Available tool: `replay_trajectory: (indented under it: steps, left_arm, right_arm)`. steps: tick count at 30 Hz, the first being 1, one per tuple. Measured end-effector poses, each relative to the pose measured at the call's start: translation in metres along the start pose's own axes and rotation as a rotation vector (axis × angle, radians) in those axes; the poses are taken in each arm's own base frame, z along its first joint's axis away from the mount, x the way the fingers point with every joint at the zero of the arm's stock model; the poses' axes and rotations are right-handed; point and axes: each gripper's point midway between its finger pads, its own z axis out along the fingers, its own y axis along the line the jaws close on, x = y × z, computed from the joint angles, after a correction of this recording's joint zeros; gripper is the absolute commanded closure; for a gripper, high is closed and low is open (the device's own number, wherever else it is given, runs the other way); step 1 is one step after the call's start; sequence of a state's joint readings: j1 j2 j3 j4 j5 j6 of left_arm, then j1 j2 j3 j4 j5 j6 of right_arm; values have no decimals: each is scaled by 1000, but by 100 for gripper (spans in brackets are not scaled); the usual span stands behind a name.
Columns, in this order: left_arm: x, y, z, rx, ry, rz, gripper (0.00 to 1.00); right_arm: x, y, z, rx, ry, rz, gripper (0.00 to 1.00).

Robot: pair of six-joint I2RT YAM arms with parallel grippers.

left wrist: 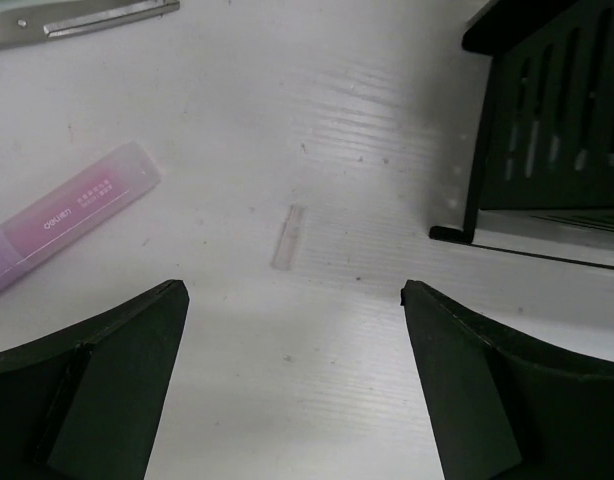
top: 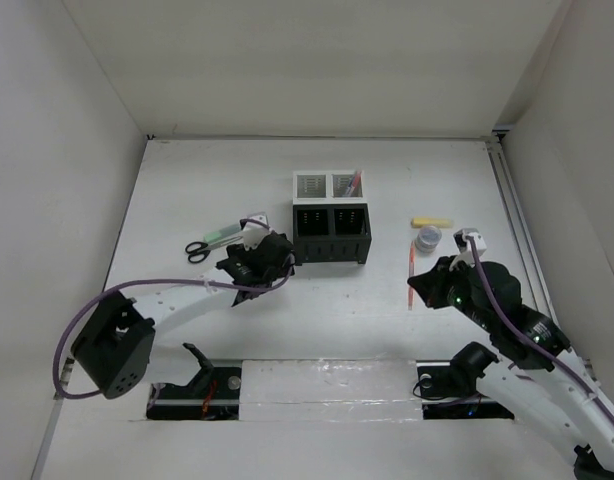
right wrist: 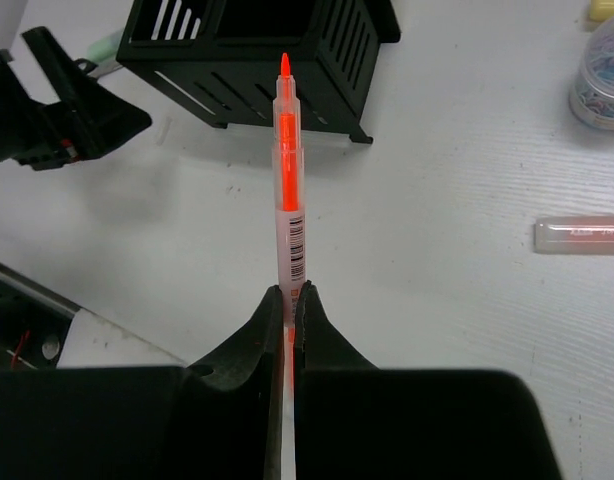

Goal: Sort the stationery into containers
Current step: Close the pen cap on the pen.

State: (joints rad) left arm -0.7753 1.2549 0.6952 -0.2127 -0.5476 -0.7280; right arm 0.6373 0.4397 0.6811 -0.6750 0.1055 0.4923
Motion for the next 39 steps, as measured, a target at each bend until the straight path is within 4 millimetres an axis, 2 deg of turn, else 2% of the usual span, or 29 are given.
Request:
replay_trajectory:
  steps: [3, 6, 7, 9, 10, 14, 22, 26, 27, 32, 39]
  left_arm:
    - [10, 4, 12, -32, 35, 19, 22]
    - [18, 7, 24, -52, 65, 21, 24]
    - [20, 8, 27, -57, 73, 21, 28]
    - [22, 9, 30, -60, 84, 27, 29]
    - [23, 8, 30, -57, 85, 30, 37]
    - [26, 6, 35, -54, 101, 41, 44]
    - [28, 19, 47, -86, 141, 17, 46]
    - [30, 18, 50, -83, 157, 25, 48]
    - [30, 17, 51, -83, 160, 29, 52]
    - [30, 13, 55, -79, 168, 43, 56]
    - [29, 10, 58, -81, 168, 47, 70]
  right_arm:
    - [0, 4, -3, -26, -4, -11, 100]
    - [0, 6, -5, -45, -7, -19, 100]
    - [0, 7, -6, -48, -7, -21, 100]
    - [0, 8, -6, -54, -9, -23, 100]
    - [0, 8, -7, -57, -9, -24, 100]
    - [1, 10, -7, -67, -5, -27, 100]
    - [1, 11, -8, -71, -3, -27, 100]
    - [-4, 13, -10, -77, -14, -27, 100]
    - [-5, 13, -11, -79, -18, -26, 100]
    - [-12, 17, -14, -87, -35, -24, 100]
    - [-17, 18, -16, -85, -45, -24, 100]
